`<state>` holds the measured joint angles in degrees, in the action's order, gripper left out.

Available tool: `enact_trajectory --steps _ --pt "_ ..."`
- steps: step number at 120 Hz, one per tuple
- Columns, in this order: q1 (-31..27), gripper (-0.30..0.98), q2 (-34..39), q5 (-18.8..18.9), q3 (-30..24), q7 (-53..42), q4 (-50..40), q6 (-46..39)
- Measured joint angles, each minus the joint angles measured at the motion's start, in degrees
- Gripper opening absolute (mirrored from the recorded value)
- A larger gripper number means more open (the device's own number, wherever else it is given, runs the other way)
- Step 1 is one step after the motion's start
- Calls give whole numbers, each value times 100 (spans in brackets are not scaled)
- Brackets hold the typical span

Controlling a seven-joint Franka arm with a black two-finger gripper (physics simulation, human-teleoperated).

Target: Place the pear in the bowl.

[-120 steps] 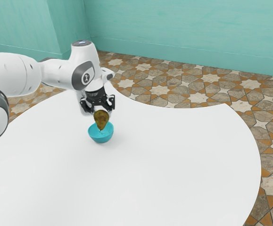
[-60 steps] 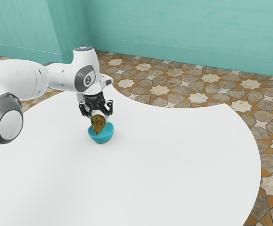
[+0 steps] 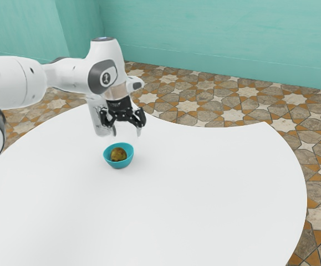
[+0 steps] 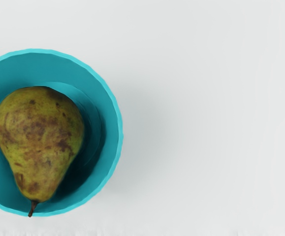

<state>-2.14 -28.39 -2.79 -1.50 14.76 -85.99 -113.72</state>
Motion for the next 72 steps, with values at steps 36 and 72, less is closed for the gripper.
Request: enact_trajectory --steps 36,72 --pt "35 68 1944 193 -123 -389 -317 1369" --pt "474 68 2418 331 149 -651 -290 2256"
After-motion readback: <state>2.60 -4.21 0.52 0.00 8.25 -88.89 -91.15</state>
